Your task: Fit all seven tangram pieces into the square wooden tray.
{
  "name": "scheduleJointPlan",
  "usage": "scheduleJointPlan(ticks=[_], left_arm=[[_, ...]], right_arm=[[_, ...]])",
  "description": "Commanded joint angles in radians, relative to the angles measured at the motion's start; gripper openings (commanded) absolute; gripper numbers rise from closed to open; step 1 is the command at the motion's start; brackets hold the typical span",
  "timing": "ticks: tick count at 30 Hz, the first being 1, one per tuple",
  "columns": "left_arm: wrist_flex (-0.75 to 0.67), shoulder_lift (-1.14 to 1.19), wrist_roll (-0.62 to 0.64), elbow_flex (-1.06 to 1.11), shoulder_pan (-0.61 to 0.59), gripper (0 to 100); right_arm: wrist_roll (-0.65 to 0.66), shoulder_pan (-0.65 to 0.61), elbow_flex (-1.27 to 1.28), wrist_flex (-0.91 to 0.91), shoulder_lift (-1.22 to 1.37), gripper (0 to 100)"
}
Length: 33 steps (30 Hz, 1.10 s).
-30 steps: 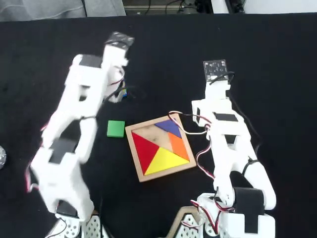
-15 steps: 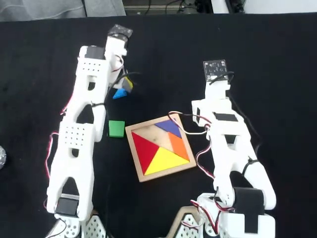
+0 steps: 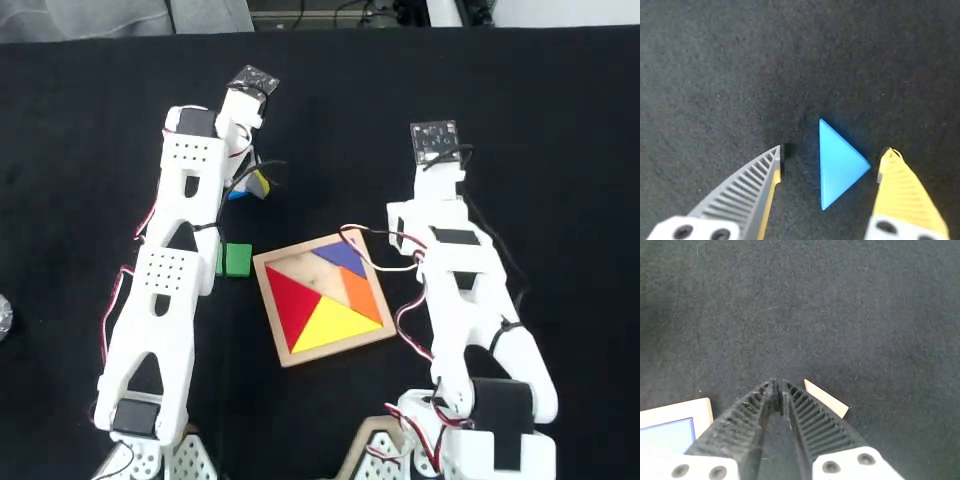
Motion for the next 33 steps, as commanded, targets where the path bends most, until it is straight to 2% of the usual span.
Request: scheduleJointPlan(ticks=[1, 4, 12, 24, 28, 30, 33], left_arm=[[-0.012, -0.006, -0.005, -0.042, 0.021, 31], [-0.009, -0.005, -0.003, -0.036, 0.027, 30], [0.029, -0.005, -0.006, -0.035, 0.042, 16], [0.104, -0.005, -0.006, -0.038, 0.059, 16], [0.104, -0.005, -0.002, -0.036, 0.045, 27], [0.104, -0.006, -0.011, -0.042, 0.033, 28], [0.104, -0.014, -0.127, -0.042, 0.005, 28]], right_arm=[[-0.002, 0.006, -0.068, -0.021, 0.001, 1.1], [-0.002, 0.006, -0.068, -0.021, 0.001, 1.1], [-0.002, 0.006, -0.068, -0.021, 0.001, 1.1], [-0.002, 0.006, -0.070, -0.021, 0.001, 1.1], [-0.002, 0.006, -0.070, -0.021, 0.001, 1.1], [-0.002, 0.006, -0.070, -0.021, 0.001, 1.1], [0.000, 0.006, -0.070, -0.021, 0.001, 1.1]])
